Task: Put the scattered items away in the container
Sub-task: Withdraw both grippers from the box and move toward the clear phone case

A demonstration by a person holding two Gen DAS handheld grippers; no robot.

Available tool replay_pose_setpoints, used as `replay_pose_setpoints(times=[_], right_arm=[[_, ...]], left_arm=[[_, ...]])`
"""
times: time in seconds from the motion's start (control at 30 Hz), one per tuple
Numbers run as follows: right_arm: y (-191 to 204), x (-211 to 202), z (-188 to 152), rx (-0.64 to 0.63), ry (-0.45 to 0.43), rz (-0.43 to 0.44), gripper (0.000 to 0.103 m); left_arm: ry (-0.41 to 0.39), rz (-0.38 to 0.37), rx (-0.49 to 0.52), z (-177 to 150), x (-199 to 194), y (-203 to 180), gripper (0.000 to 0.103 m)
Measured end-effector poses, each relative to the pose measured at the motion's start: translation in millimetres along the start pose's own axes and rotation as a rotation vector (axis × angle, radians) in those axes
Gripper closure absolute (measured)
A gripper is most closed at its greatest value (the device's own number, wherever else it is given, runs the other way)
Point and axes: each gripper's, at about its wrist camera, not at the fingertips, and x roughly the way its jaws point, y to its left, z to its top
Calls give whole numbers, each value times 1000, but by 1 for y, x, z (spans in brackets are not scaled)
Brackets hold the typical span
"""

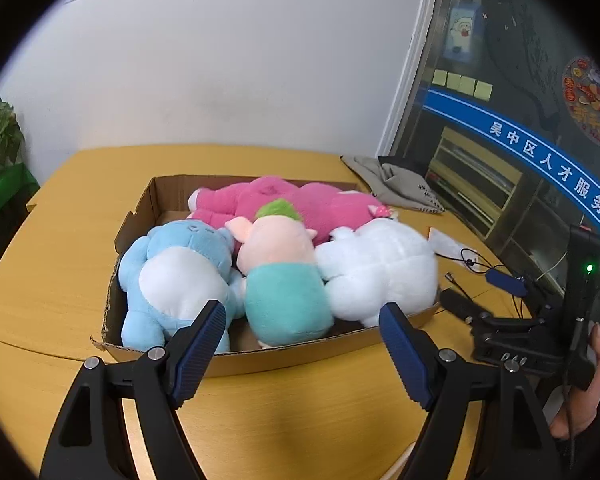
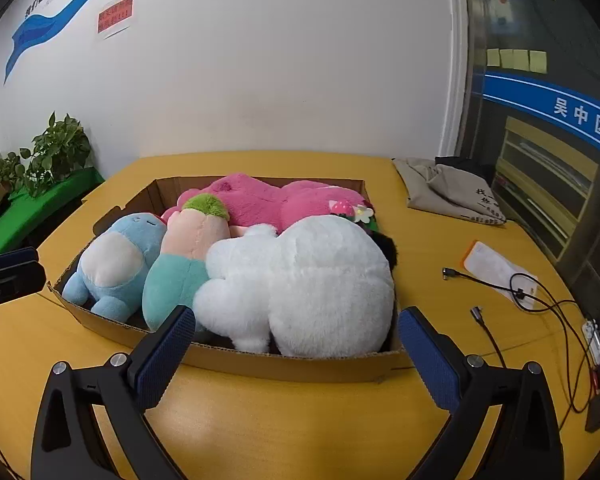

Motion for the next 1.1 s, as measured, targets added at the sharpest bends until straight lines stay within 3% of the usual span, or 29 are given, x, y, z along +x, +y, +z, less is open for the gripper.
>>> replay_pose_setpoints(times=[0.3, 1.1], right_arm=[[-3, -10, -9, -3, 12, -22, 0], [0, -17, -8, -5, 19, 21, 0]], left_arm=[[24, -25, 8, -10, 1, -11, 24], [83, -58, 36, -32, 6, -24, 24]])
